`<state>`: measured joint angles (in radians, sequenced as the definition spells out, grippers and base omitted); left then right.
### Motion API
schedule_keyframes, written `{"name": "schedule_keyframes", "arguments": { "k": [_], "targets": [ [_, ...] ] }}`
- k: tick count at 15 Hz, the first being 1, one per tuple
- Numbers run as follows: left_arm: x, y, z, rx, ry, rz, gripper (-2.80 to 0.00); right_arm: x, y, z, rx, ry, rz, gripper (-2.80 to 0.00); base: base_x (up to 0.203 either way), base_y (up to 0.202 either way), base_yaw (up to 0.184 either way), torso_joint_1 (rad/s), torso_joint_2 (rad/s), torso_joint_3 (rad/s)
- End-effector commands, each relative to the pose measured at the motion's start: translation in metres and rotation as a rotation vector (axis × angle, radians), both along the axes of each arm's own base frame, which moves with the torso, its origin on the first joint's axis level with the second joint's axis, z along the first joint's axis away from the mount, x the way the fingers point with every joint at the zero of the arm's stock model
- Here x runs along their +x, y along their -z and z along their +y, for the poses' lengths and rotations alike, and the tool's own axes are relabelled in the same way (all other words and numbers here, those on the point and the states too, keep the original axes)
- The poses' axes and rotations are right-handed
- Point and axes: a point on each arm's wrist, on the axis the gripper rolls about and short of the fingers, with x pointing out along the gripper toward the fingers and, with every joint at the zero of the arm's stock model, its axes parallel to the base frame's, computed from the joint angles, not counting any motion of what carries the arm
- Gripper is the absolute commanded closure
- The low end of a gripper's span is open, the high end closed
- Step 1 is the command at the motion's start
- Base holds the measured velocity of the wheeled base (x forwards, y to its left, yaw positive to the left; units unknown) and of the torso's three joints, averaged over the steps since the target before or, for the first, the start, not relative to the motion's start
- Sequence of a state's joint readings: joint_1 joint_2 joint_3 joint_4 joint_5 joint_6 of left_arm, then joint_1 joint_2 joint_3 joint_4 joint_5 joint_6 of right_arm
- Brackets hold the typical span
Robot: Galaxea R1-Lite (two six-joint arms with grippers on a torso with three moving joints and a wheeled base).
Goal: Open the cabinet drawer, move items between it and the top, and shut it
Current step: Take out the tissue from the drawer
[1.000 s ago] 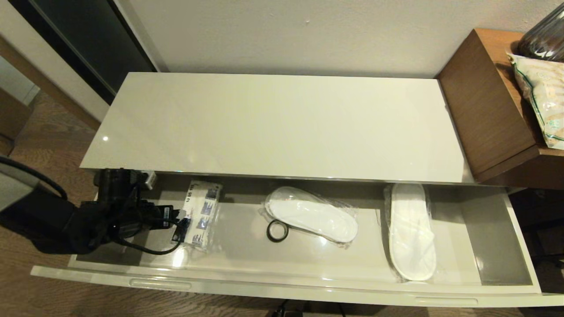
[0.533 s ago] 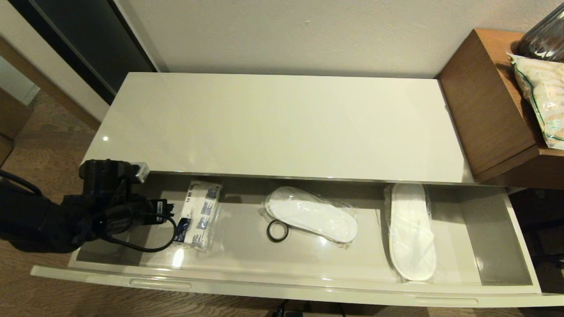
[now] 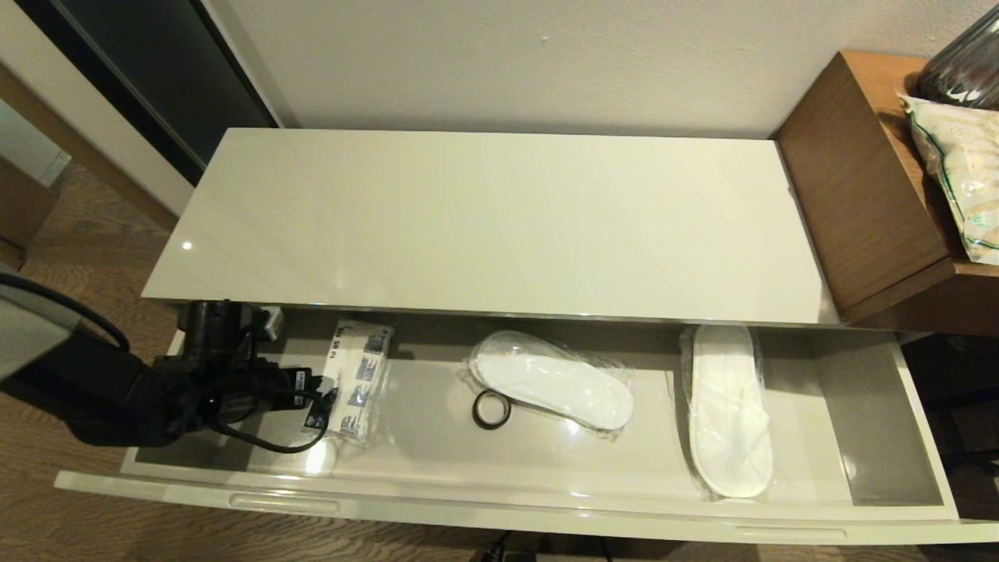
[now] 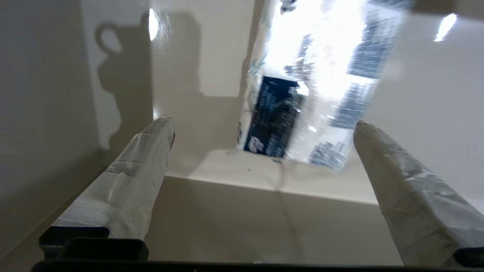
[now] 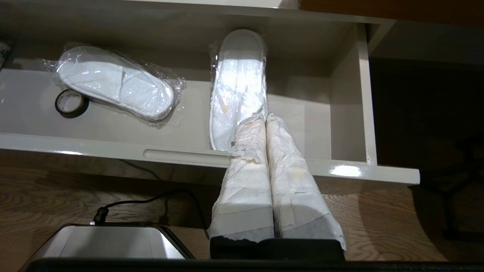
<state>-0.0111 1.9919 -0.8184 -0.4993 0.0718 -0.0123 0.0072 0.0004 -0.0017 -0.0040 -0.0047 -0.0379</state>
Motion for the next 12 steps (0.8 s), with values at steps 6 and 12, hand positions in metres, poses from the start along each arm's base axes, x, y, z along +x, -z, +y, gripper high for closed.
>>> {"name": "schedule_keyframes", "arguments": {
  "k": [6,12],
  "targets": [
    [0.038,0.053,0.000,0.032,-0.030,0.016,-2.80,0.000,0.000,0.000,0.000,-0.001,-0.002,0.00,0.000,0.000,0.000,0.000,0.00,0.000],
    [0.046,0.069,0.000,0.035,-0.030,0.042,-2.80,0.000,0.000,0.000,0.000,-0.001,-0.002,0.00,0.000,0.000,0.000,0.000,0.00,0.000]
  ]
}}
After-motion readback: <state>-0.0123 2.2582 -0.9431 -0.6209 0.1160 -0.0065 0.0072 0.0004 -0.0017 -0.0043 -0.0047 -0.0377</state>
